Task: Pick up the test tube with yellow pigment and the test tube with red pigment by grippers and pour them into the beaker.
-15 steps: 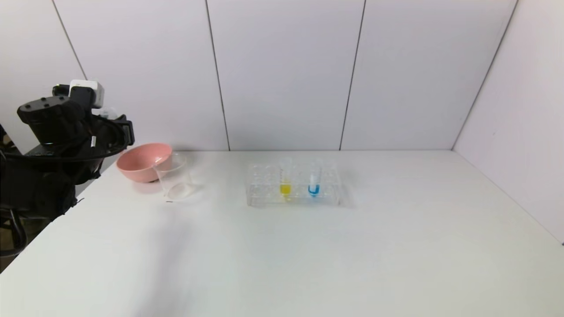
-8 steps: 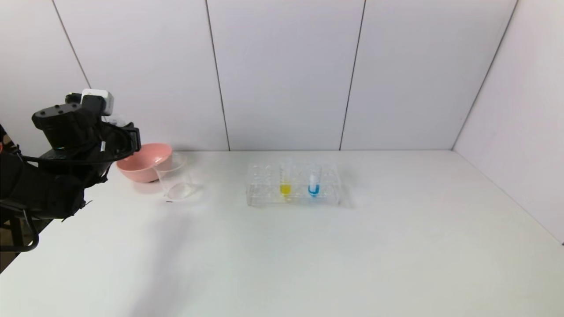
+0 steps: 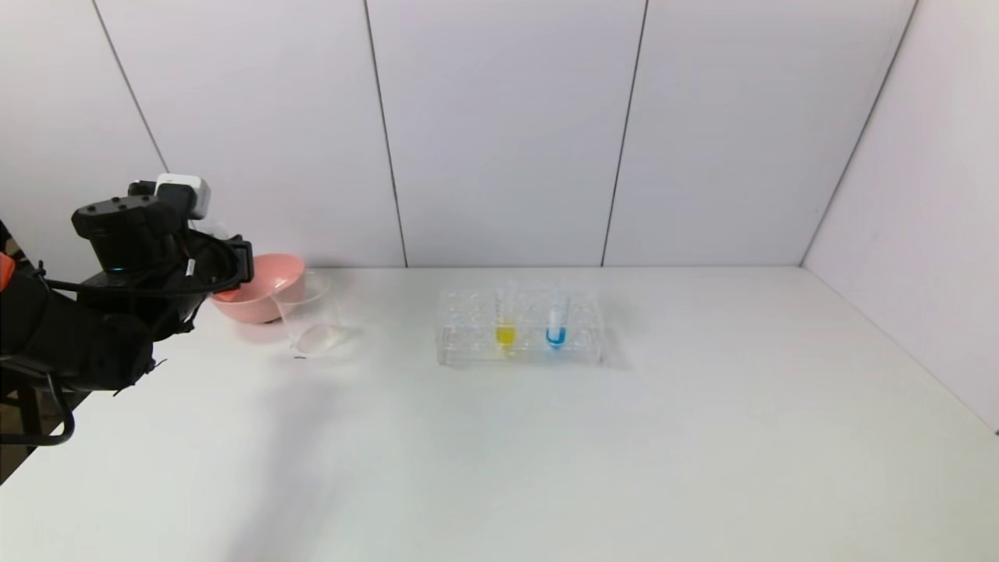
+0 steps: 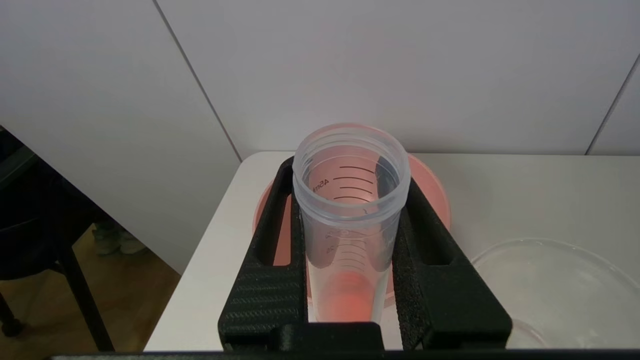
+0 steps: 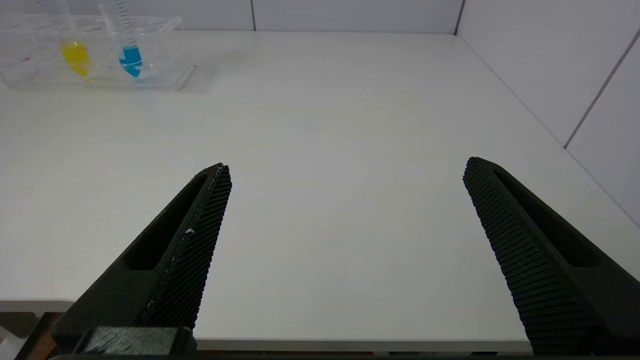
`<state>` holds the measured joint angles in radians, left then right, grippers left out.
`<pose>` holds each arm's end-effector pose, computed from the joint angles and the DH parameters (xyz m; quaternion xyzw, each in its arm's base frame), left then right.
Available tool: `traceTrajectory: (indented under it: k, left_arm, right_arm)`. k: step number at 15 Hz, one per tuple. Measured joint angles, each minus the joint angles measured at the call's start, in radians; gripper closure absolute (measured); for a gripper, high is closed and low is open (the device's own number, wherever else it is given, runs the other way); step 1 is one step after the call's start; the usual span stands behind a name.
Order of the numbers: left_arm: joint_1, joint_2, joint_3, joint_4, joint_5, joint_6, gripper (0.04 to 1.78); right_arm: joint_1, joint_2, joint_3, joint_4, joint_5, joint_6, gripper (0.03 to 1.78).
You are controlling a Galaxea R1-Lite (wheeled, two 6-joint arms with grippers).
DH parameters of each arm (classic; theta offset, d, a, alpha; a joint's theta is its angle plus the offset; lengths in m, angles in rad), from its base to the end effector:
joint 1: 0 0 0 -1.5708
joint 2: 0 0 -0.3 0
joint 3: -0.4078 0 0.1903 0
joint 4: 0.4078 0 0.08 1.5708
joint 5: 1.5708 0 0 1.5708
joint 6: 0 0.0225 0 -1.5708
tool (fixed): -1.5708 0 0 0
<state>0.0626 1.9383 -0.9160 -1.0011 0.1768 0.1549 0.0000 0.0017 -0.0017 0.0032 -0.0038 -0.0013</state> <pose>0.3644 0.0268 0.1681 0.0774 0.0198 0.1182 0.9898 -0.0228 -0.0001 0.0757 -0.0007 0.0016 -0.0019 1.0000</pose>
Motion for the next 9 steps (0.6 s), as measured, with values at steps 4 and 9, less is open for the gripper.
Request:
traceTrajectory:
  k: [4, 9]
  left_arm:
    - [0.005, -0.02, 0.015, 0.022, -0.058, 0.003, 1.33]
    - [0.011, -0.035, 0.016, 0.052, -0.077, -0.005, 1.33]
  right_arm:
    - [0.0, 0.0, 0.0, 0.0, 0.0, 0.0, 0.11]
    - [0.0, 0.0, 0.0, 0.0, 0.0, 0.0, 0.11]
